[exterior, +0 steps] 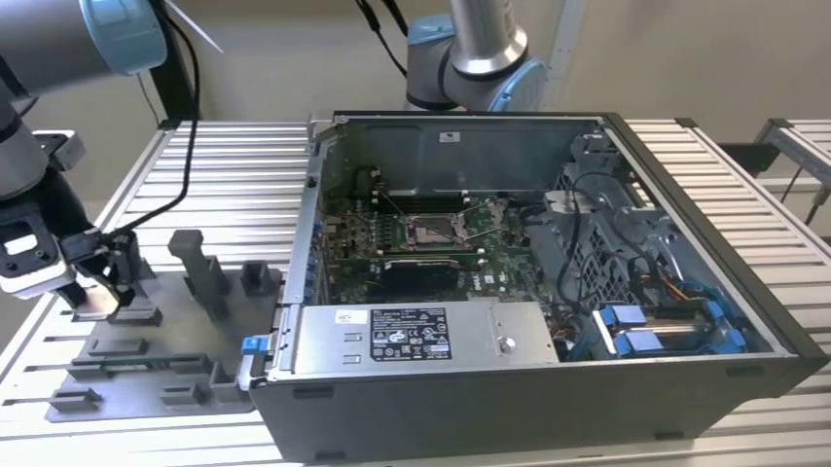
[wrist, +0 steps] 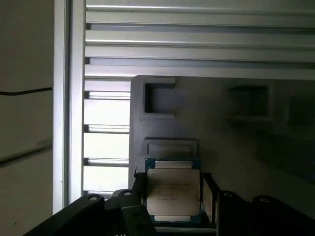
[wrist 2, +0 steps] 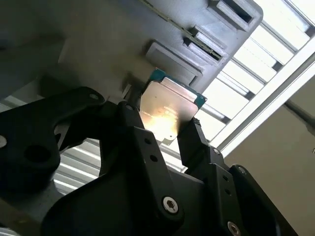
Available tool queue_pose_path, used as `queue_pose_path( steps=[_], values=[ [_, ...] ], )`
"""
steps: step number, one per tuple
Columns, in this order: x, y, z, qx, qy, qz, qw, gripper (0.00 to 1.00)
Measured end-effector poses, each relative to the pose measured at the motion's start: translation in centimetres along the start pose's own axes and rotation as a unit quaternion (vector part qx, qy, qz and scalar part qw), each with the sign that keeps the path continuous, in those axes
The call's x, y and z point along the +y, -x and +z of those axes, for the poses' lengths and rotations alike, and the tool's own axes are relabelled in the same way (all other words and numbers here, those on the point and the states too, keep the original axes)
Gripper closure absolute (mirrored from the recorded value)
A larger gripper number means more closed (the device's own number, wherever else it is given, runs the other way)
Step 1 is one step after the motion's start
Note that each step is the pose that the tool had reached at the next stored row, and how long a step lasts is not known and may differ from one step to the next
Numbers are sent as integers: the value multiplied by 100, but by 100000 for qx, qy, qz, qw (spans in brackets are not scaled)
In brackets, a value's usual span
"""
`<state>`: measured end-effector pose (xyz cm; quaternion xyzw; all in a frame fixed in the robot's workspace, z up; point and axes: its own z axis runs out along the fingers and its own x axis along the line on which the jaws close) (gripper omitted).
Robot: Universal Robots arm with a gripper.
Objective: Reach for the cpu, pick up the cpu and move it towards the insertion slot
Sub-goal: 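Pick up the cpu and move it towards the insertion slot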
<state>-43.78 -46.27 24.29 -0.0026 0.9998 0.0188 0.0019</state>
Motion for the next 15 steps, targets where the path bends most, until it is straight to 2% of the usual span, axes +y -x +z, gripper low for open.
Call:
queue_pose_path(
  steps=[15],
  values=[
    [13, 1, -324, 2, -83, 4, 100000, 100]
  ],
)
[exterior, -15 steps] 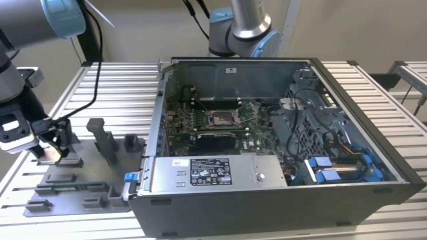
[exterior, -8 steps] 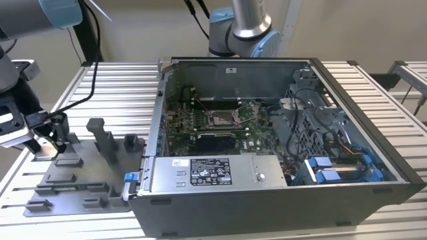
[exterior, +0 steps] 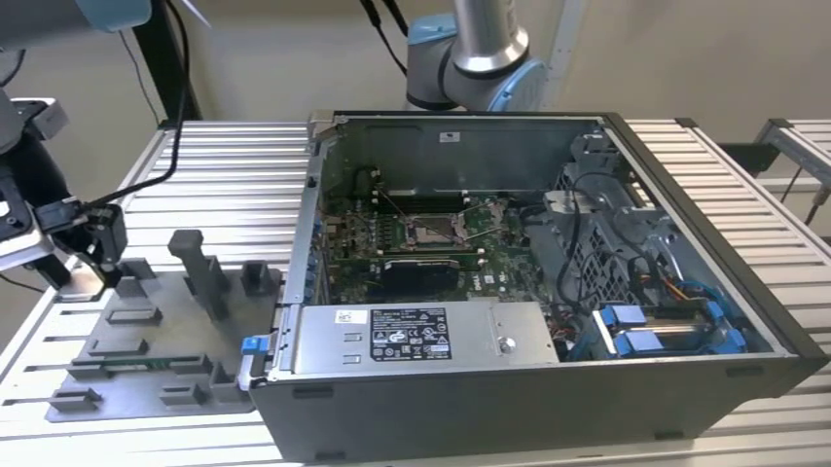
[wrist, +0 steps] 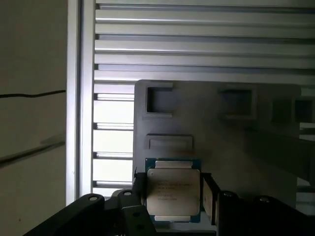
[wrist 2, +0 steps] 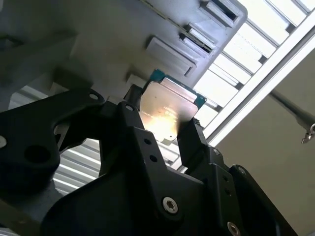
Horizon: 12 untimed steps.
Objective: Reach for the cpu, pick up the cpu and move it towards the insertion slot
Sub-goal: 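Pick up the cpu and move it towards the insertion slot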
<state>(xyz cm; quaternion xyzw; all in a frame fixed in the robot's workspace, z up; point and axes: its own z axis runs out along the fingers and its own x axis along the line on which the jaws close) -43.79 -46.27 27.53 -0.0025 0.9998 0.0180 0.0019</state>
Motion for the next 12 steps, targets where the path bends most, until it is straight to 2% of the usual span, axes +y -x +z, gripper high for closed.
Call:
queue_pose_path(
  steps=[12],
  values=[
    [8, 1, -232, 0, -122, -7, 100000, 100]
  ],
)
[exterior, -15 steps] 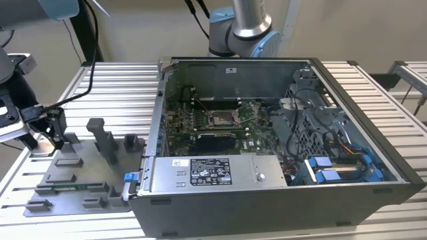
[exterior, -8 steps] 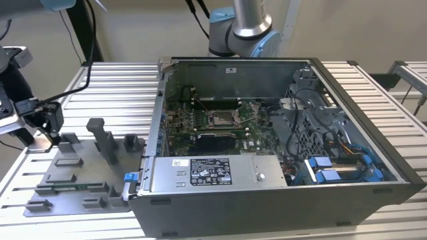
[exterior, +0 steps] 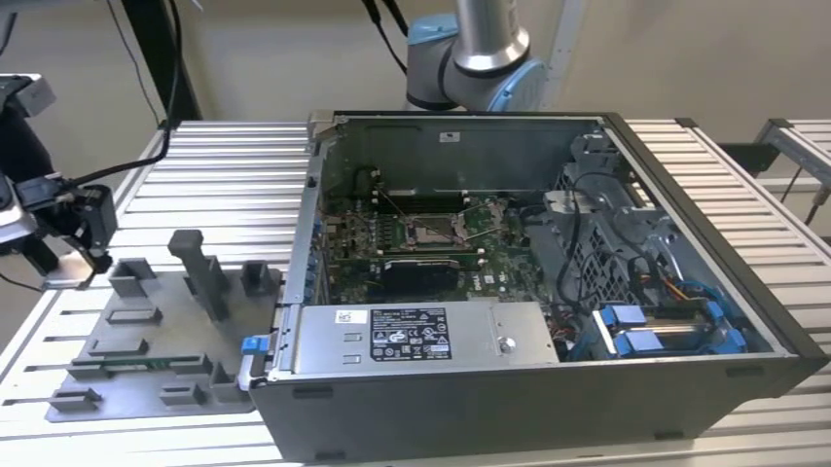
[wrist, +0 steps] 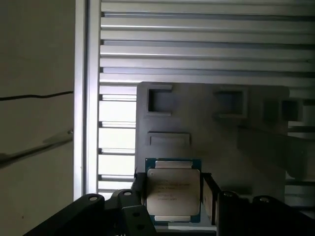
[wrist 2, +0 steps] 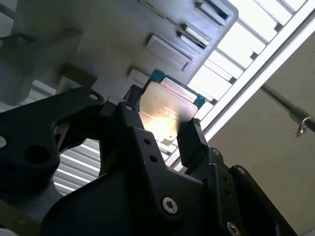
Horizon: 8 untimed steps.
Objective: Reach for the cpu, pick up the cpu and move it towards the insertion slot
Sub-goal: 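Pick up the cpu and move it towards the insertion slot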
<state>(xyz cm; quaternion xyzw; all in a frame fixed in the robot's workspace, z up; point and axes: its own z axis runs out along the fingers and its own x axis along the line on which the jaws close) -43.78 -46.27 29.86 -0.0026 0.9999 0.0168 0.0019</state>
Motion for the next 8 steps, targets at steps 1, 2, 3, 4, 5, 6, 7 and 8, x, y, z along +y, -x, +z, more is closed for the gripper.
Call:
queue_pose_path(
  steps=[1, 2, 3, 4, 5, 6, 7, 8],
  values=[
    [1, 0, -19, -2, -13, -1, 100000, 100],
    [1, 0, -39, 3, -27, 1, 100000, 100],
    [2, 0, -57, -1, -35, 1, 100000, 100],
    [2, 0, -74, 0, -48, -1, 100000, 100],
    [3, 0, -92, 3, -61, 1, 100000, 100],
    [4, 0, -109, 6, -68, 0, 100000, 100],
    [4, 1, -128, 2, -76, 0, 100000, 100],
    [5, 1, -146, 0, -86, 0, 100000, 100]
  ],
)
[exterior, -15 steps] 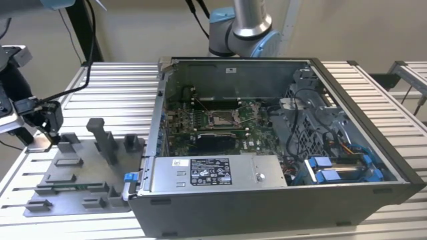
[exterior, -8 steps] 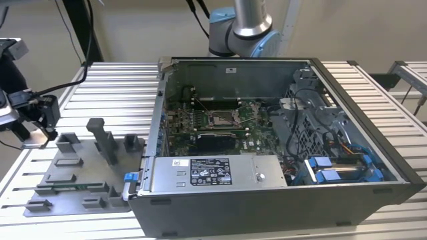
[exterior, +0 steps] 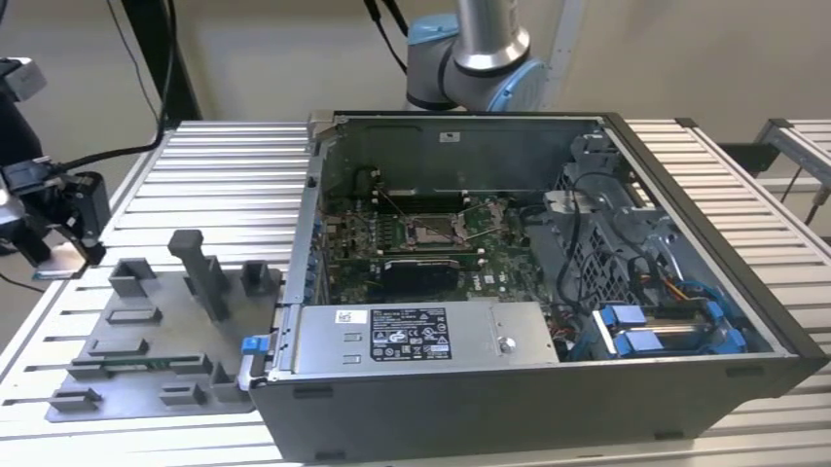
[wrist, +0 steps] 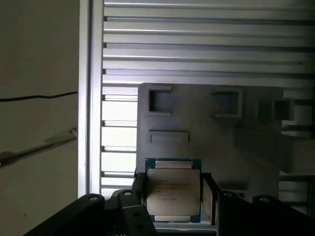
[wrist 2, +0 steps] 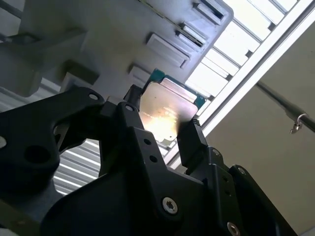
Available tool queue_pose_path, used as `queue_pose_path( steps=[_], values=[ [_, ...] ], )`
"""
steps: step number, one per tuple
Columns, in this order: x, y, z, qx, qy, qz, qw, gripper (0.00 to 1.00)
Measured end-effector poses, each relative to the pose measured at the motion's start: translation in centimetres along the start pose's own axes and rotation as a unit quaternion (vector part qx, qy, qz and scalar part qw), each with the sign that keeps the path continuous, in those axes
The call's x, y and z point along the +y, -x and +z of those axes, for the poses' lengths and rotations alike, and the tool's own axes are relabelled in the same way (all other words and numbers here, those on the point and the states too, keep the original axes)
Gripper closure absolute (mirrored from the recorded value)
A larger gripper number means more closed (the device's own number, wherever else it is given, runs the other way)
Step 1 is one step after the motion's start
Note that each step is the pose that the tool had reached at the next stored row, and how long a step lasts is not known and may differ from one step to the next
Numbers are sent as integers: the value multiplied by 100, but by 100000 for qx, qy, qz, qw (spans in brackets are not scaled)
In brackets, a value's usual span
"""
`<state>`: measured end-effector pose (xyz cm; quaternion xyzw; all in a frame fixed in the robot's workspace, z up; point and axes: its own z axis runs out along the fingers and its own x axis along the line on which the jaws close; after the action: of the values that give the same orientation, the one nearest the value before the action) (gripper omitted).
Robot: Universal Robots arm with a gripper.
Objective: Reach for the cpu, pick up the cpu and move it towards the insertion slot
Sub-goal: 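Pick up the cpu and move it towards the insertion slot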
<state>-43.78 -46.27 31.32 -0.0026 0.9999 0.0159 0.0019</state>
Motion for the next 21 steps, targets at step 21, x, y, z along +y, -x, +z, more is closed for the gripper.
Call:
queue_pose_path(
  steps=[21],
  values=[
    [16, 2, -484, 5, -106, 2, 100000, 100]
  ],
)
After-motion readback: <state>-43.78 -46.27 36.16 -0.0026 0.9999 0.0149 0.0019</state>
